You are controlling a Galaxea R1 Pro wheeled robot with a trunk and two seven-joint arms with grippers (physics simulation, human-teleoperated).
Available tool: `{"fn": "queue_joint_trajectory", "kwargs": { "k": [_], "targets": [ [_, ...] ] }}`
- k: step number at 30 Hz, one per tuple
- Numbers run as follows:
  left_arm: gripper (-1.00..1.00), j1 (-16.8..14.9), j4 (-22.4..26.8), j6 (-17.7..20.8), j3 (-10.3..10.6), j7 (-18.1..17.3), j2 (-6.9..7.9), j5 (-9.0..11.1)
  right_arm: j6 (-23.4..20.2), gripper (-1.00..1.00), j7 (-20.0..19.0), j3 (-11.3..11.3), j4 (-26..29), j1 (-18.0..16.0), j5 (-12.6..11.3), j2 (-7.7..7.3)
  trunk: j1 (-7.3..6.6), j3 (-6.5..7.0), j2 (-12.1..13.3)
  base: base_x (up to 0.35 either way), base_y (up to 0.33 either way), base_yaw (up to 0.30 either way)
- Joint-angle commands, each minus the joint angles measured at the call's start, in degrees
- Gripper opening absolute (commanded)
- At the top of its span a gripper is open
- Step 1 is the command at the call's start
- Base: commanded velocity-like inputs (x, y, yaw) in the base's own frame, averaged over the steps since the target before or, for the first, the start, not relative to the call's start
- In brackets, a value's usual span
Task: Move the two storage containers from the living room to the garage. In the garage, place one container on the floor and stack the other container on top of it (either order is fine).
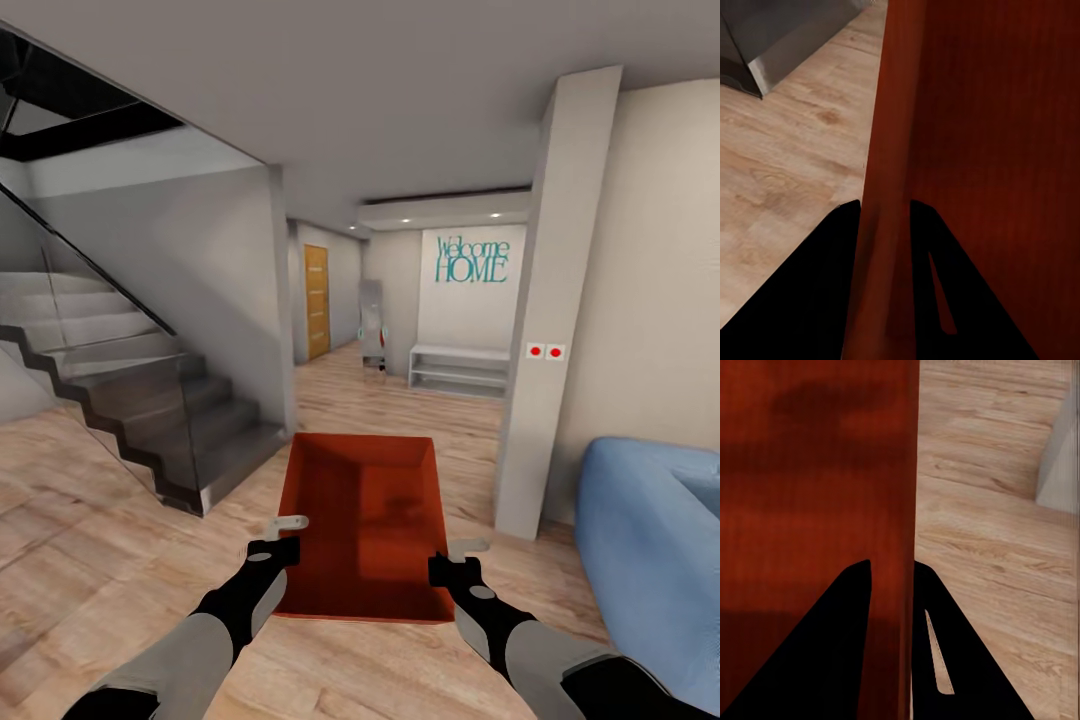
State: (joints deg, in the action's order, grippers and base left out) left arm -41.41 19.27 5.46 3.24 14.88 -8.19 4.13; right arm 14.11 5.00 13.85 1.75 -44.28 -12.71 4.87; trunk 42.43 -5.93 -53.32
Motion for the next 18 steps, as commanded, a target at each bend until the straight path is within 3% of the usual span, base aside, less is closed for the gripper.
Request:
{"fn": "queue_joint_trajectory", "kwargs": {
  "k": [1,6,18],
  "targets": [
    [-1.00,-0.07,0.27,0.43,-3.77,0.68,2.30,-0.09,0.15,-1.00,0.37,-1.72,0.01,-0.04,-0.40,-0.08,0.04,-0.09,-0.06,0.322,0.000,-0.222],
    [-1.00,-0.07,0.26,0.43,-3.75,0.68,2.30,-0.09,0.13,-1.00,0.36,-1.72,0.01,-0.04,-0.38,-0.12,0.04,-0.09,-0.06,0.322,0.000,-0.142],
    [-1.00,-0.07,0.24,0.43,-3.77,0.68,2.30,0.00,0.13,-1.00,0.35,-1.72,0.01,-0.04,-0.38,-0.12,0.04,-0.09,-0.06,0.322,0.000,-0.007]
  ]
}}
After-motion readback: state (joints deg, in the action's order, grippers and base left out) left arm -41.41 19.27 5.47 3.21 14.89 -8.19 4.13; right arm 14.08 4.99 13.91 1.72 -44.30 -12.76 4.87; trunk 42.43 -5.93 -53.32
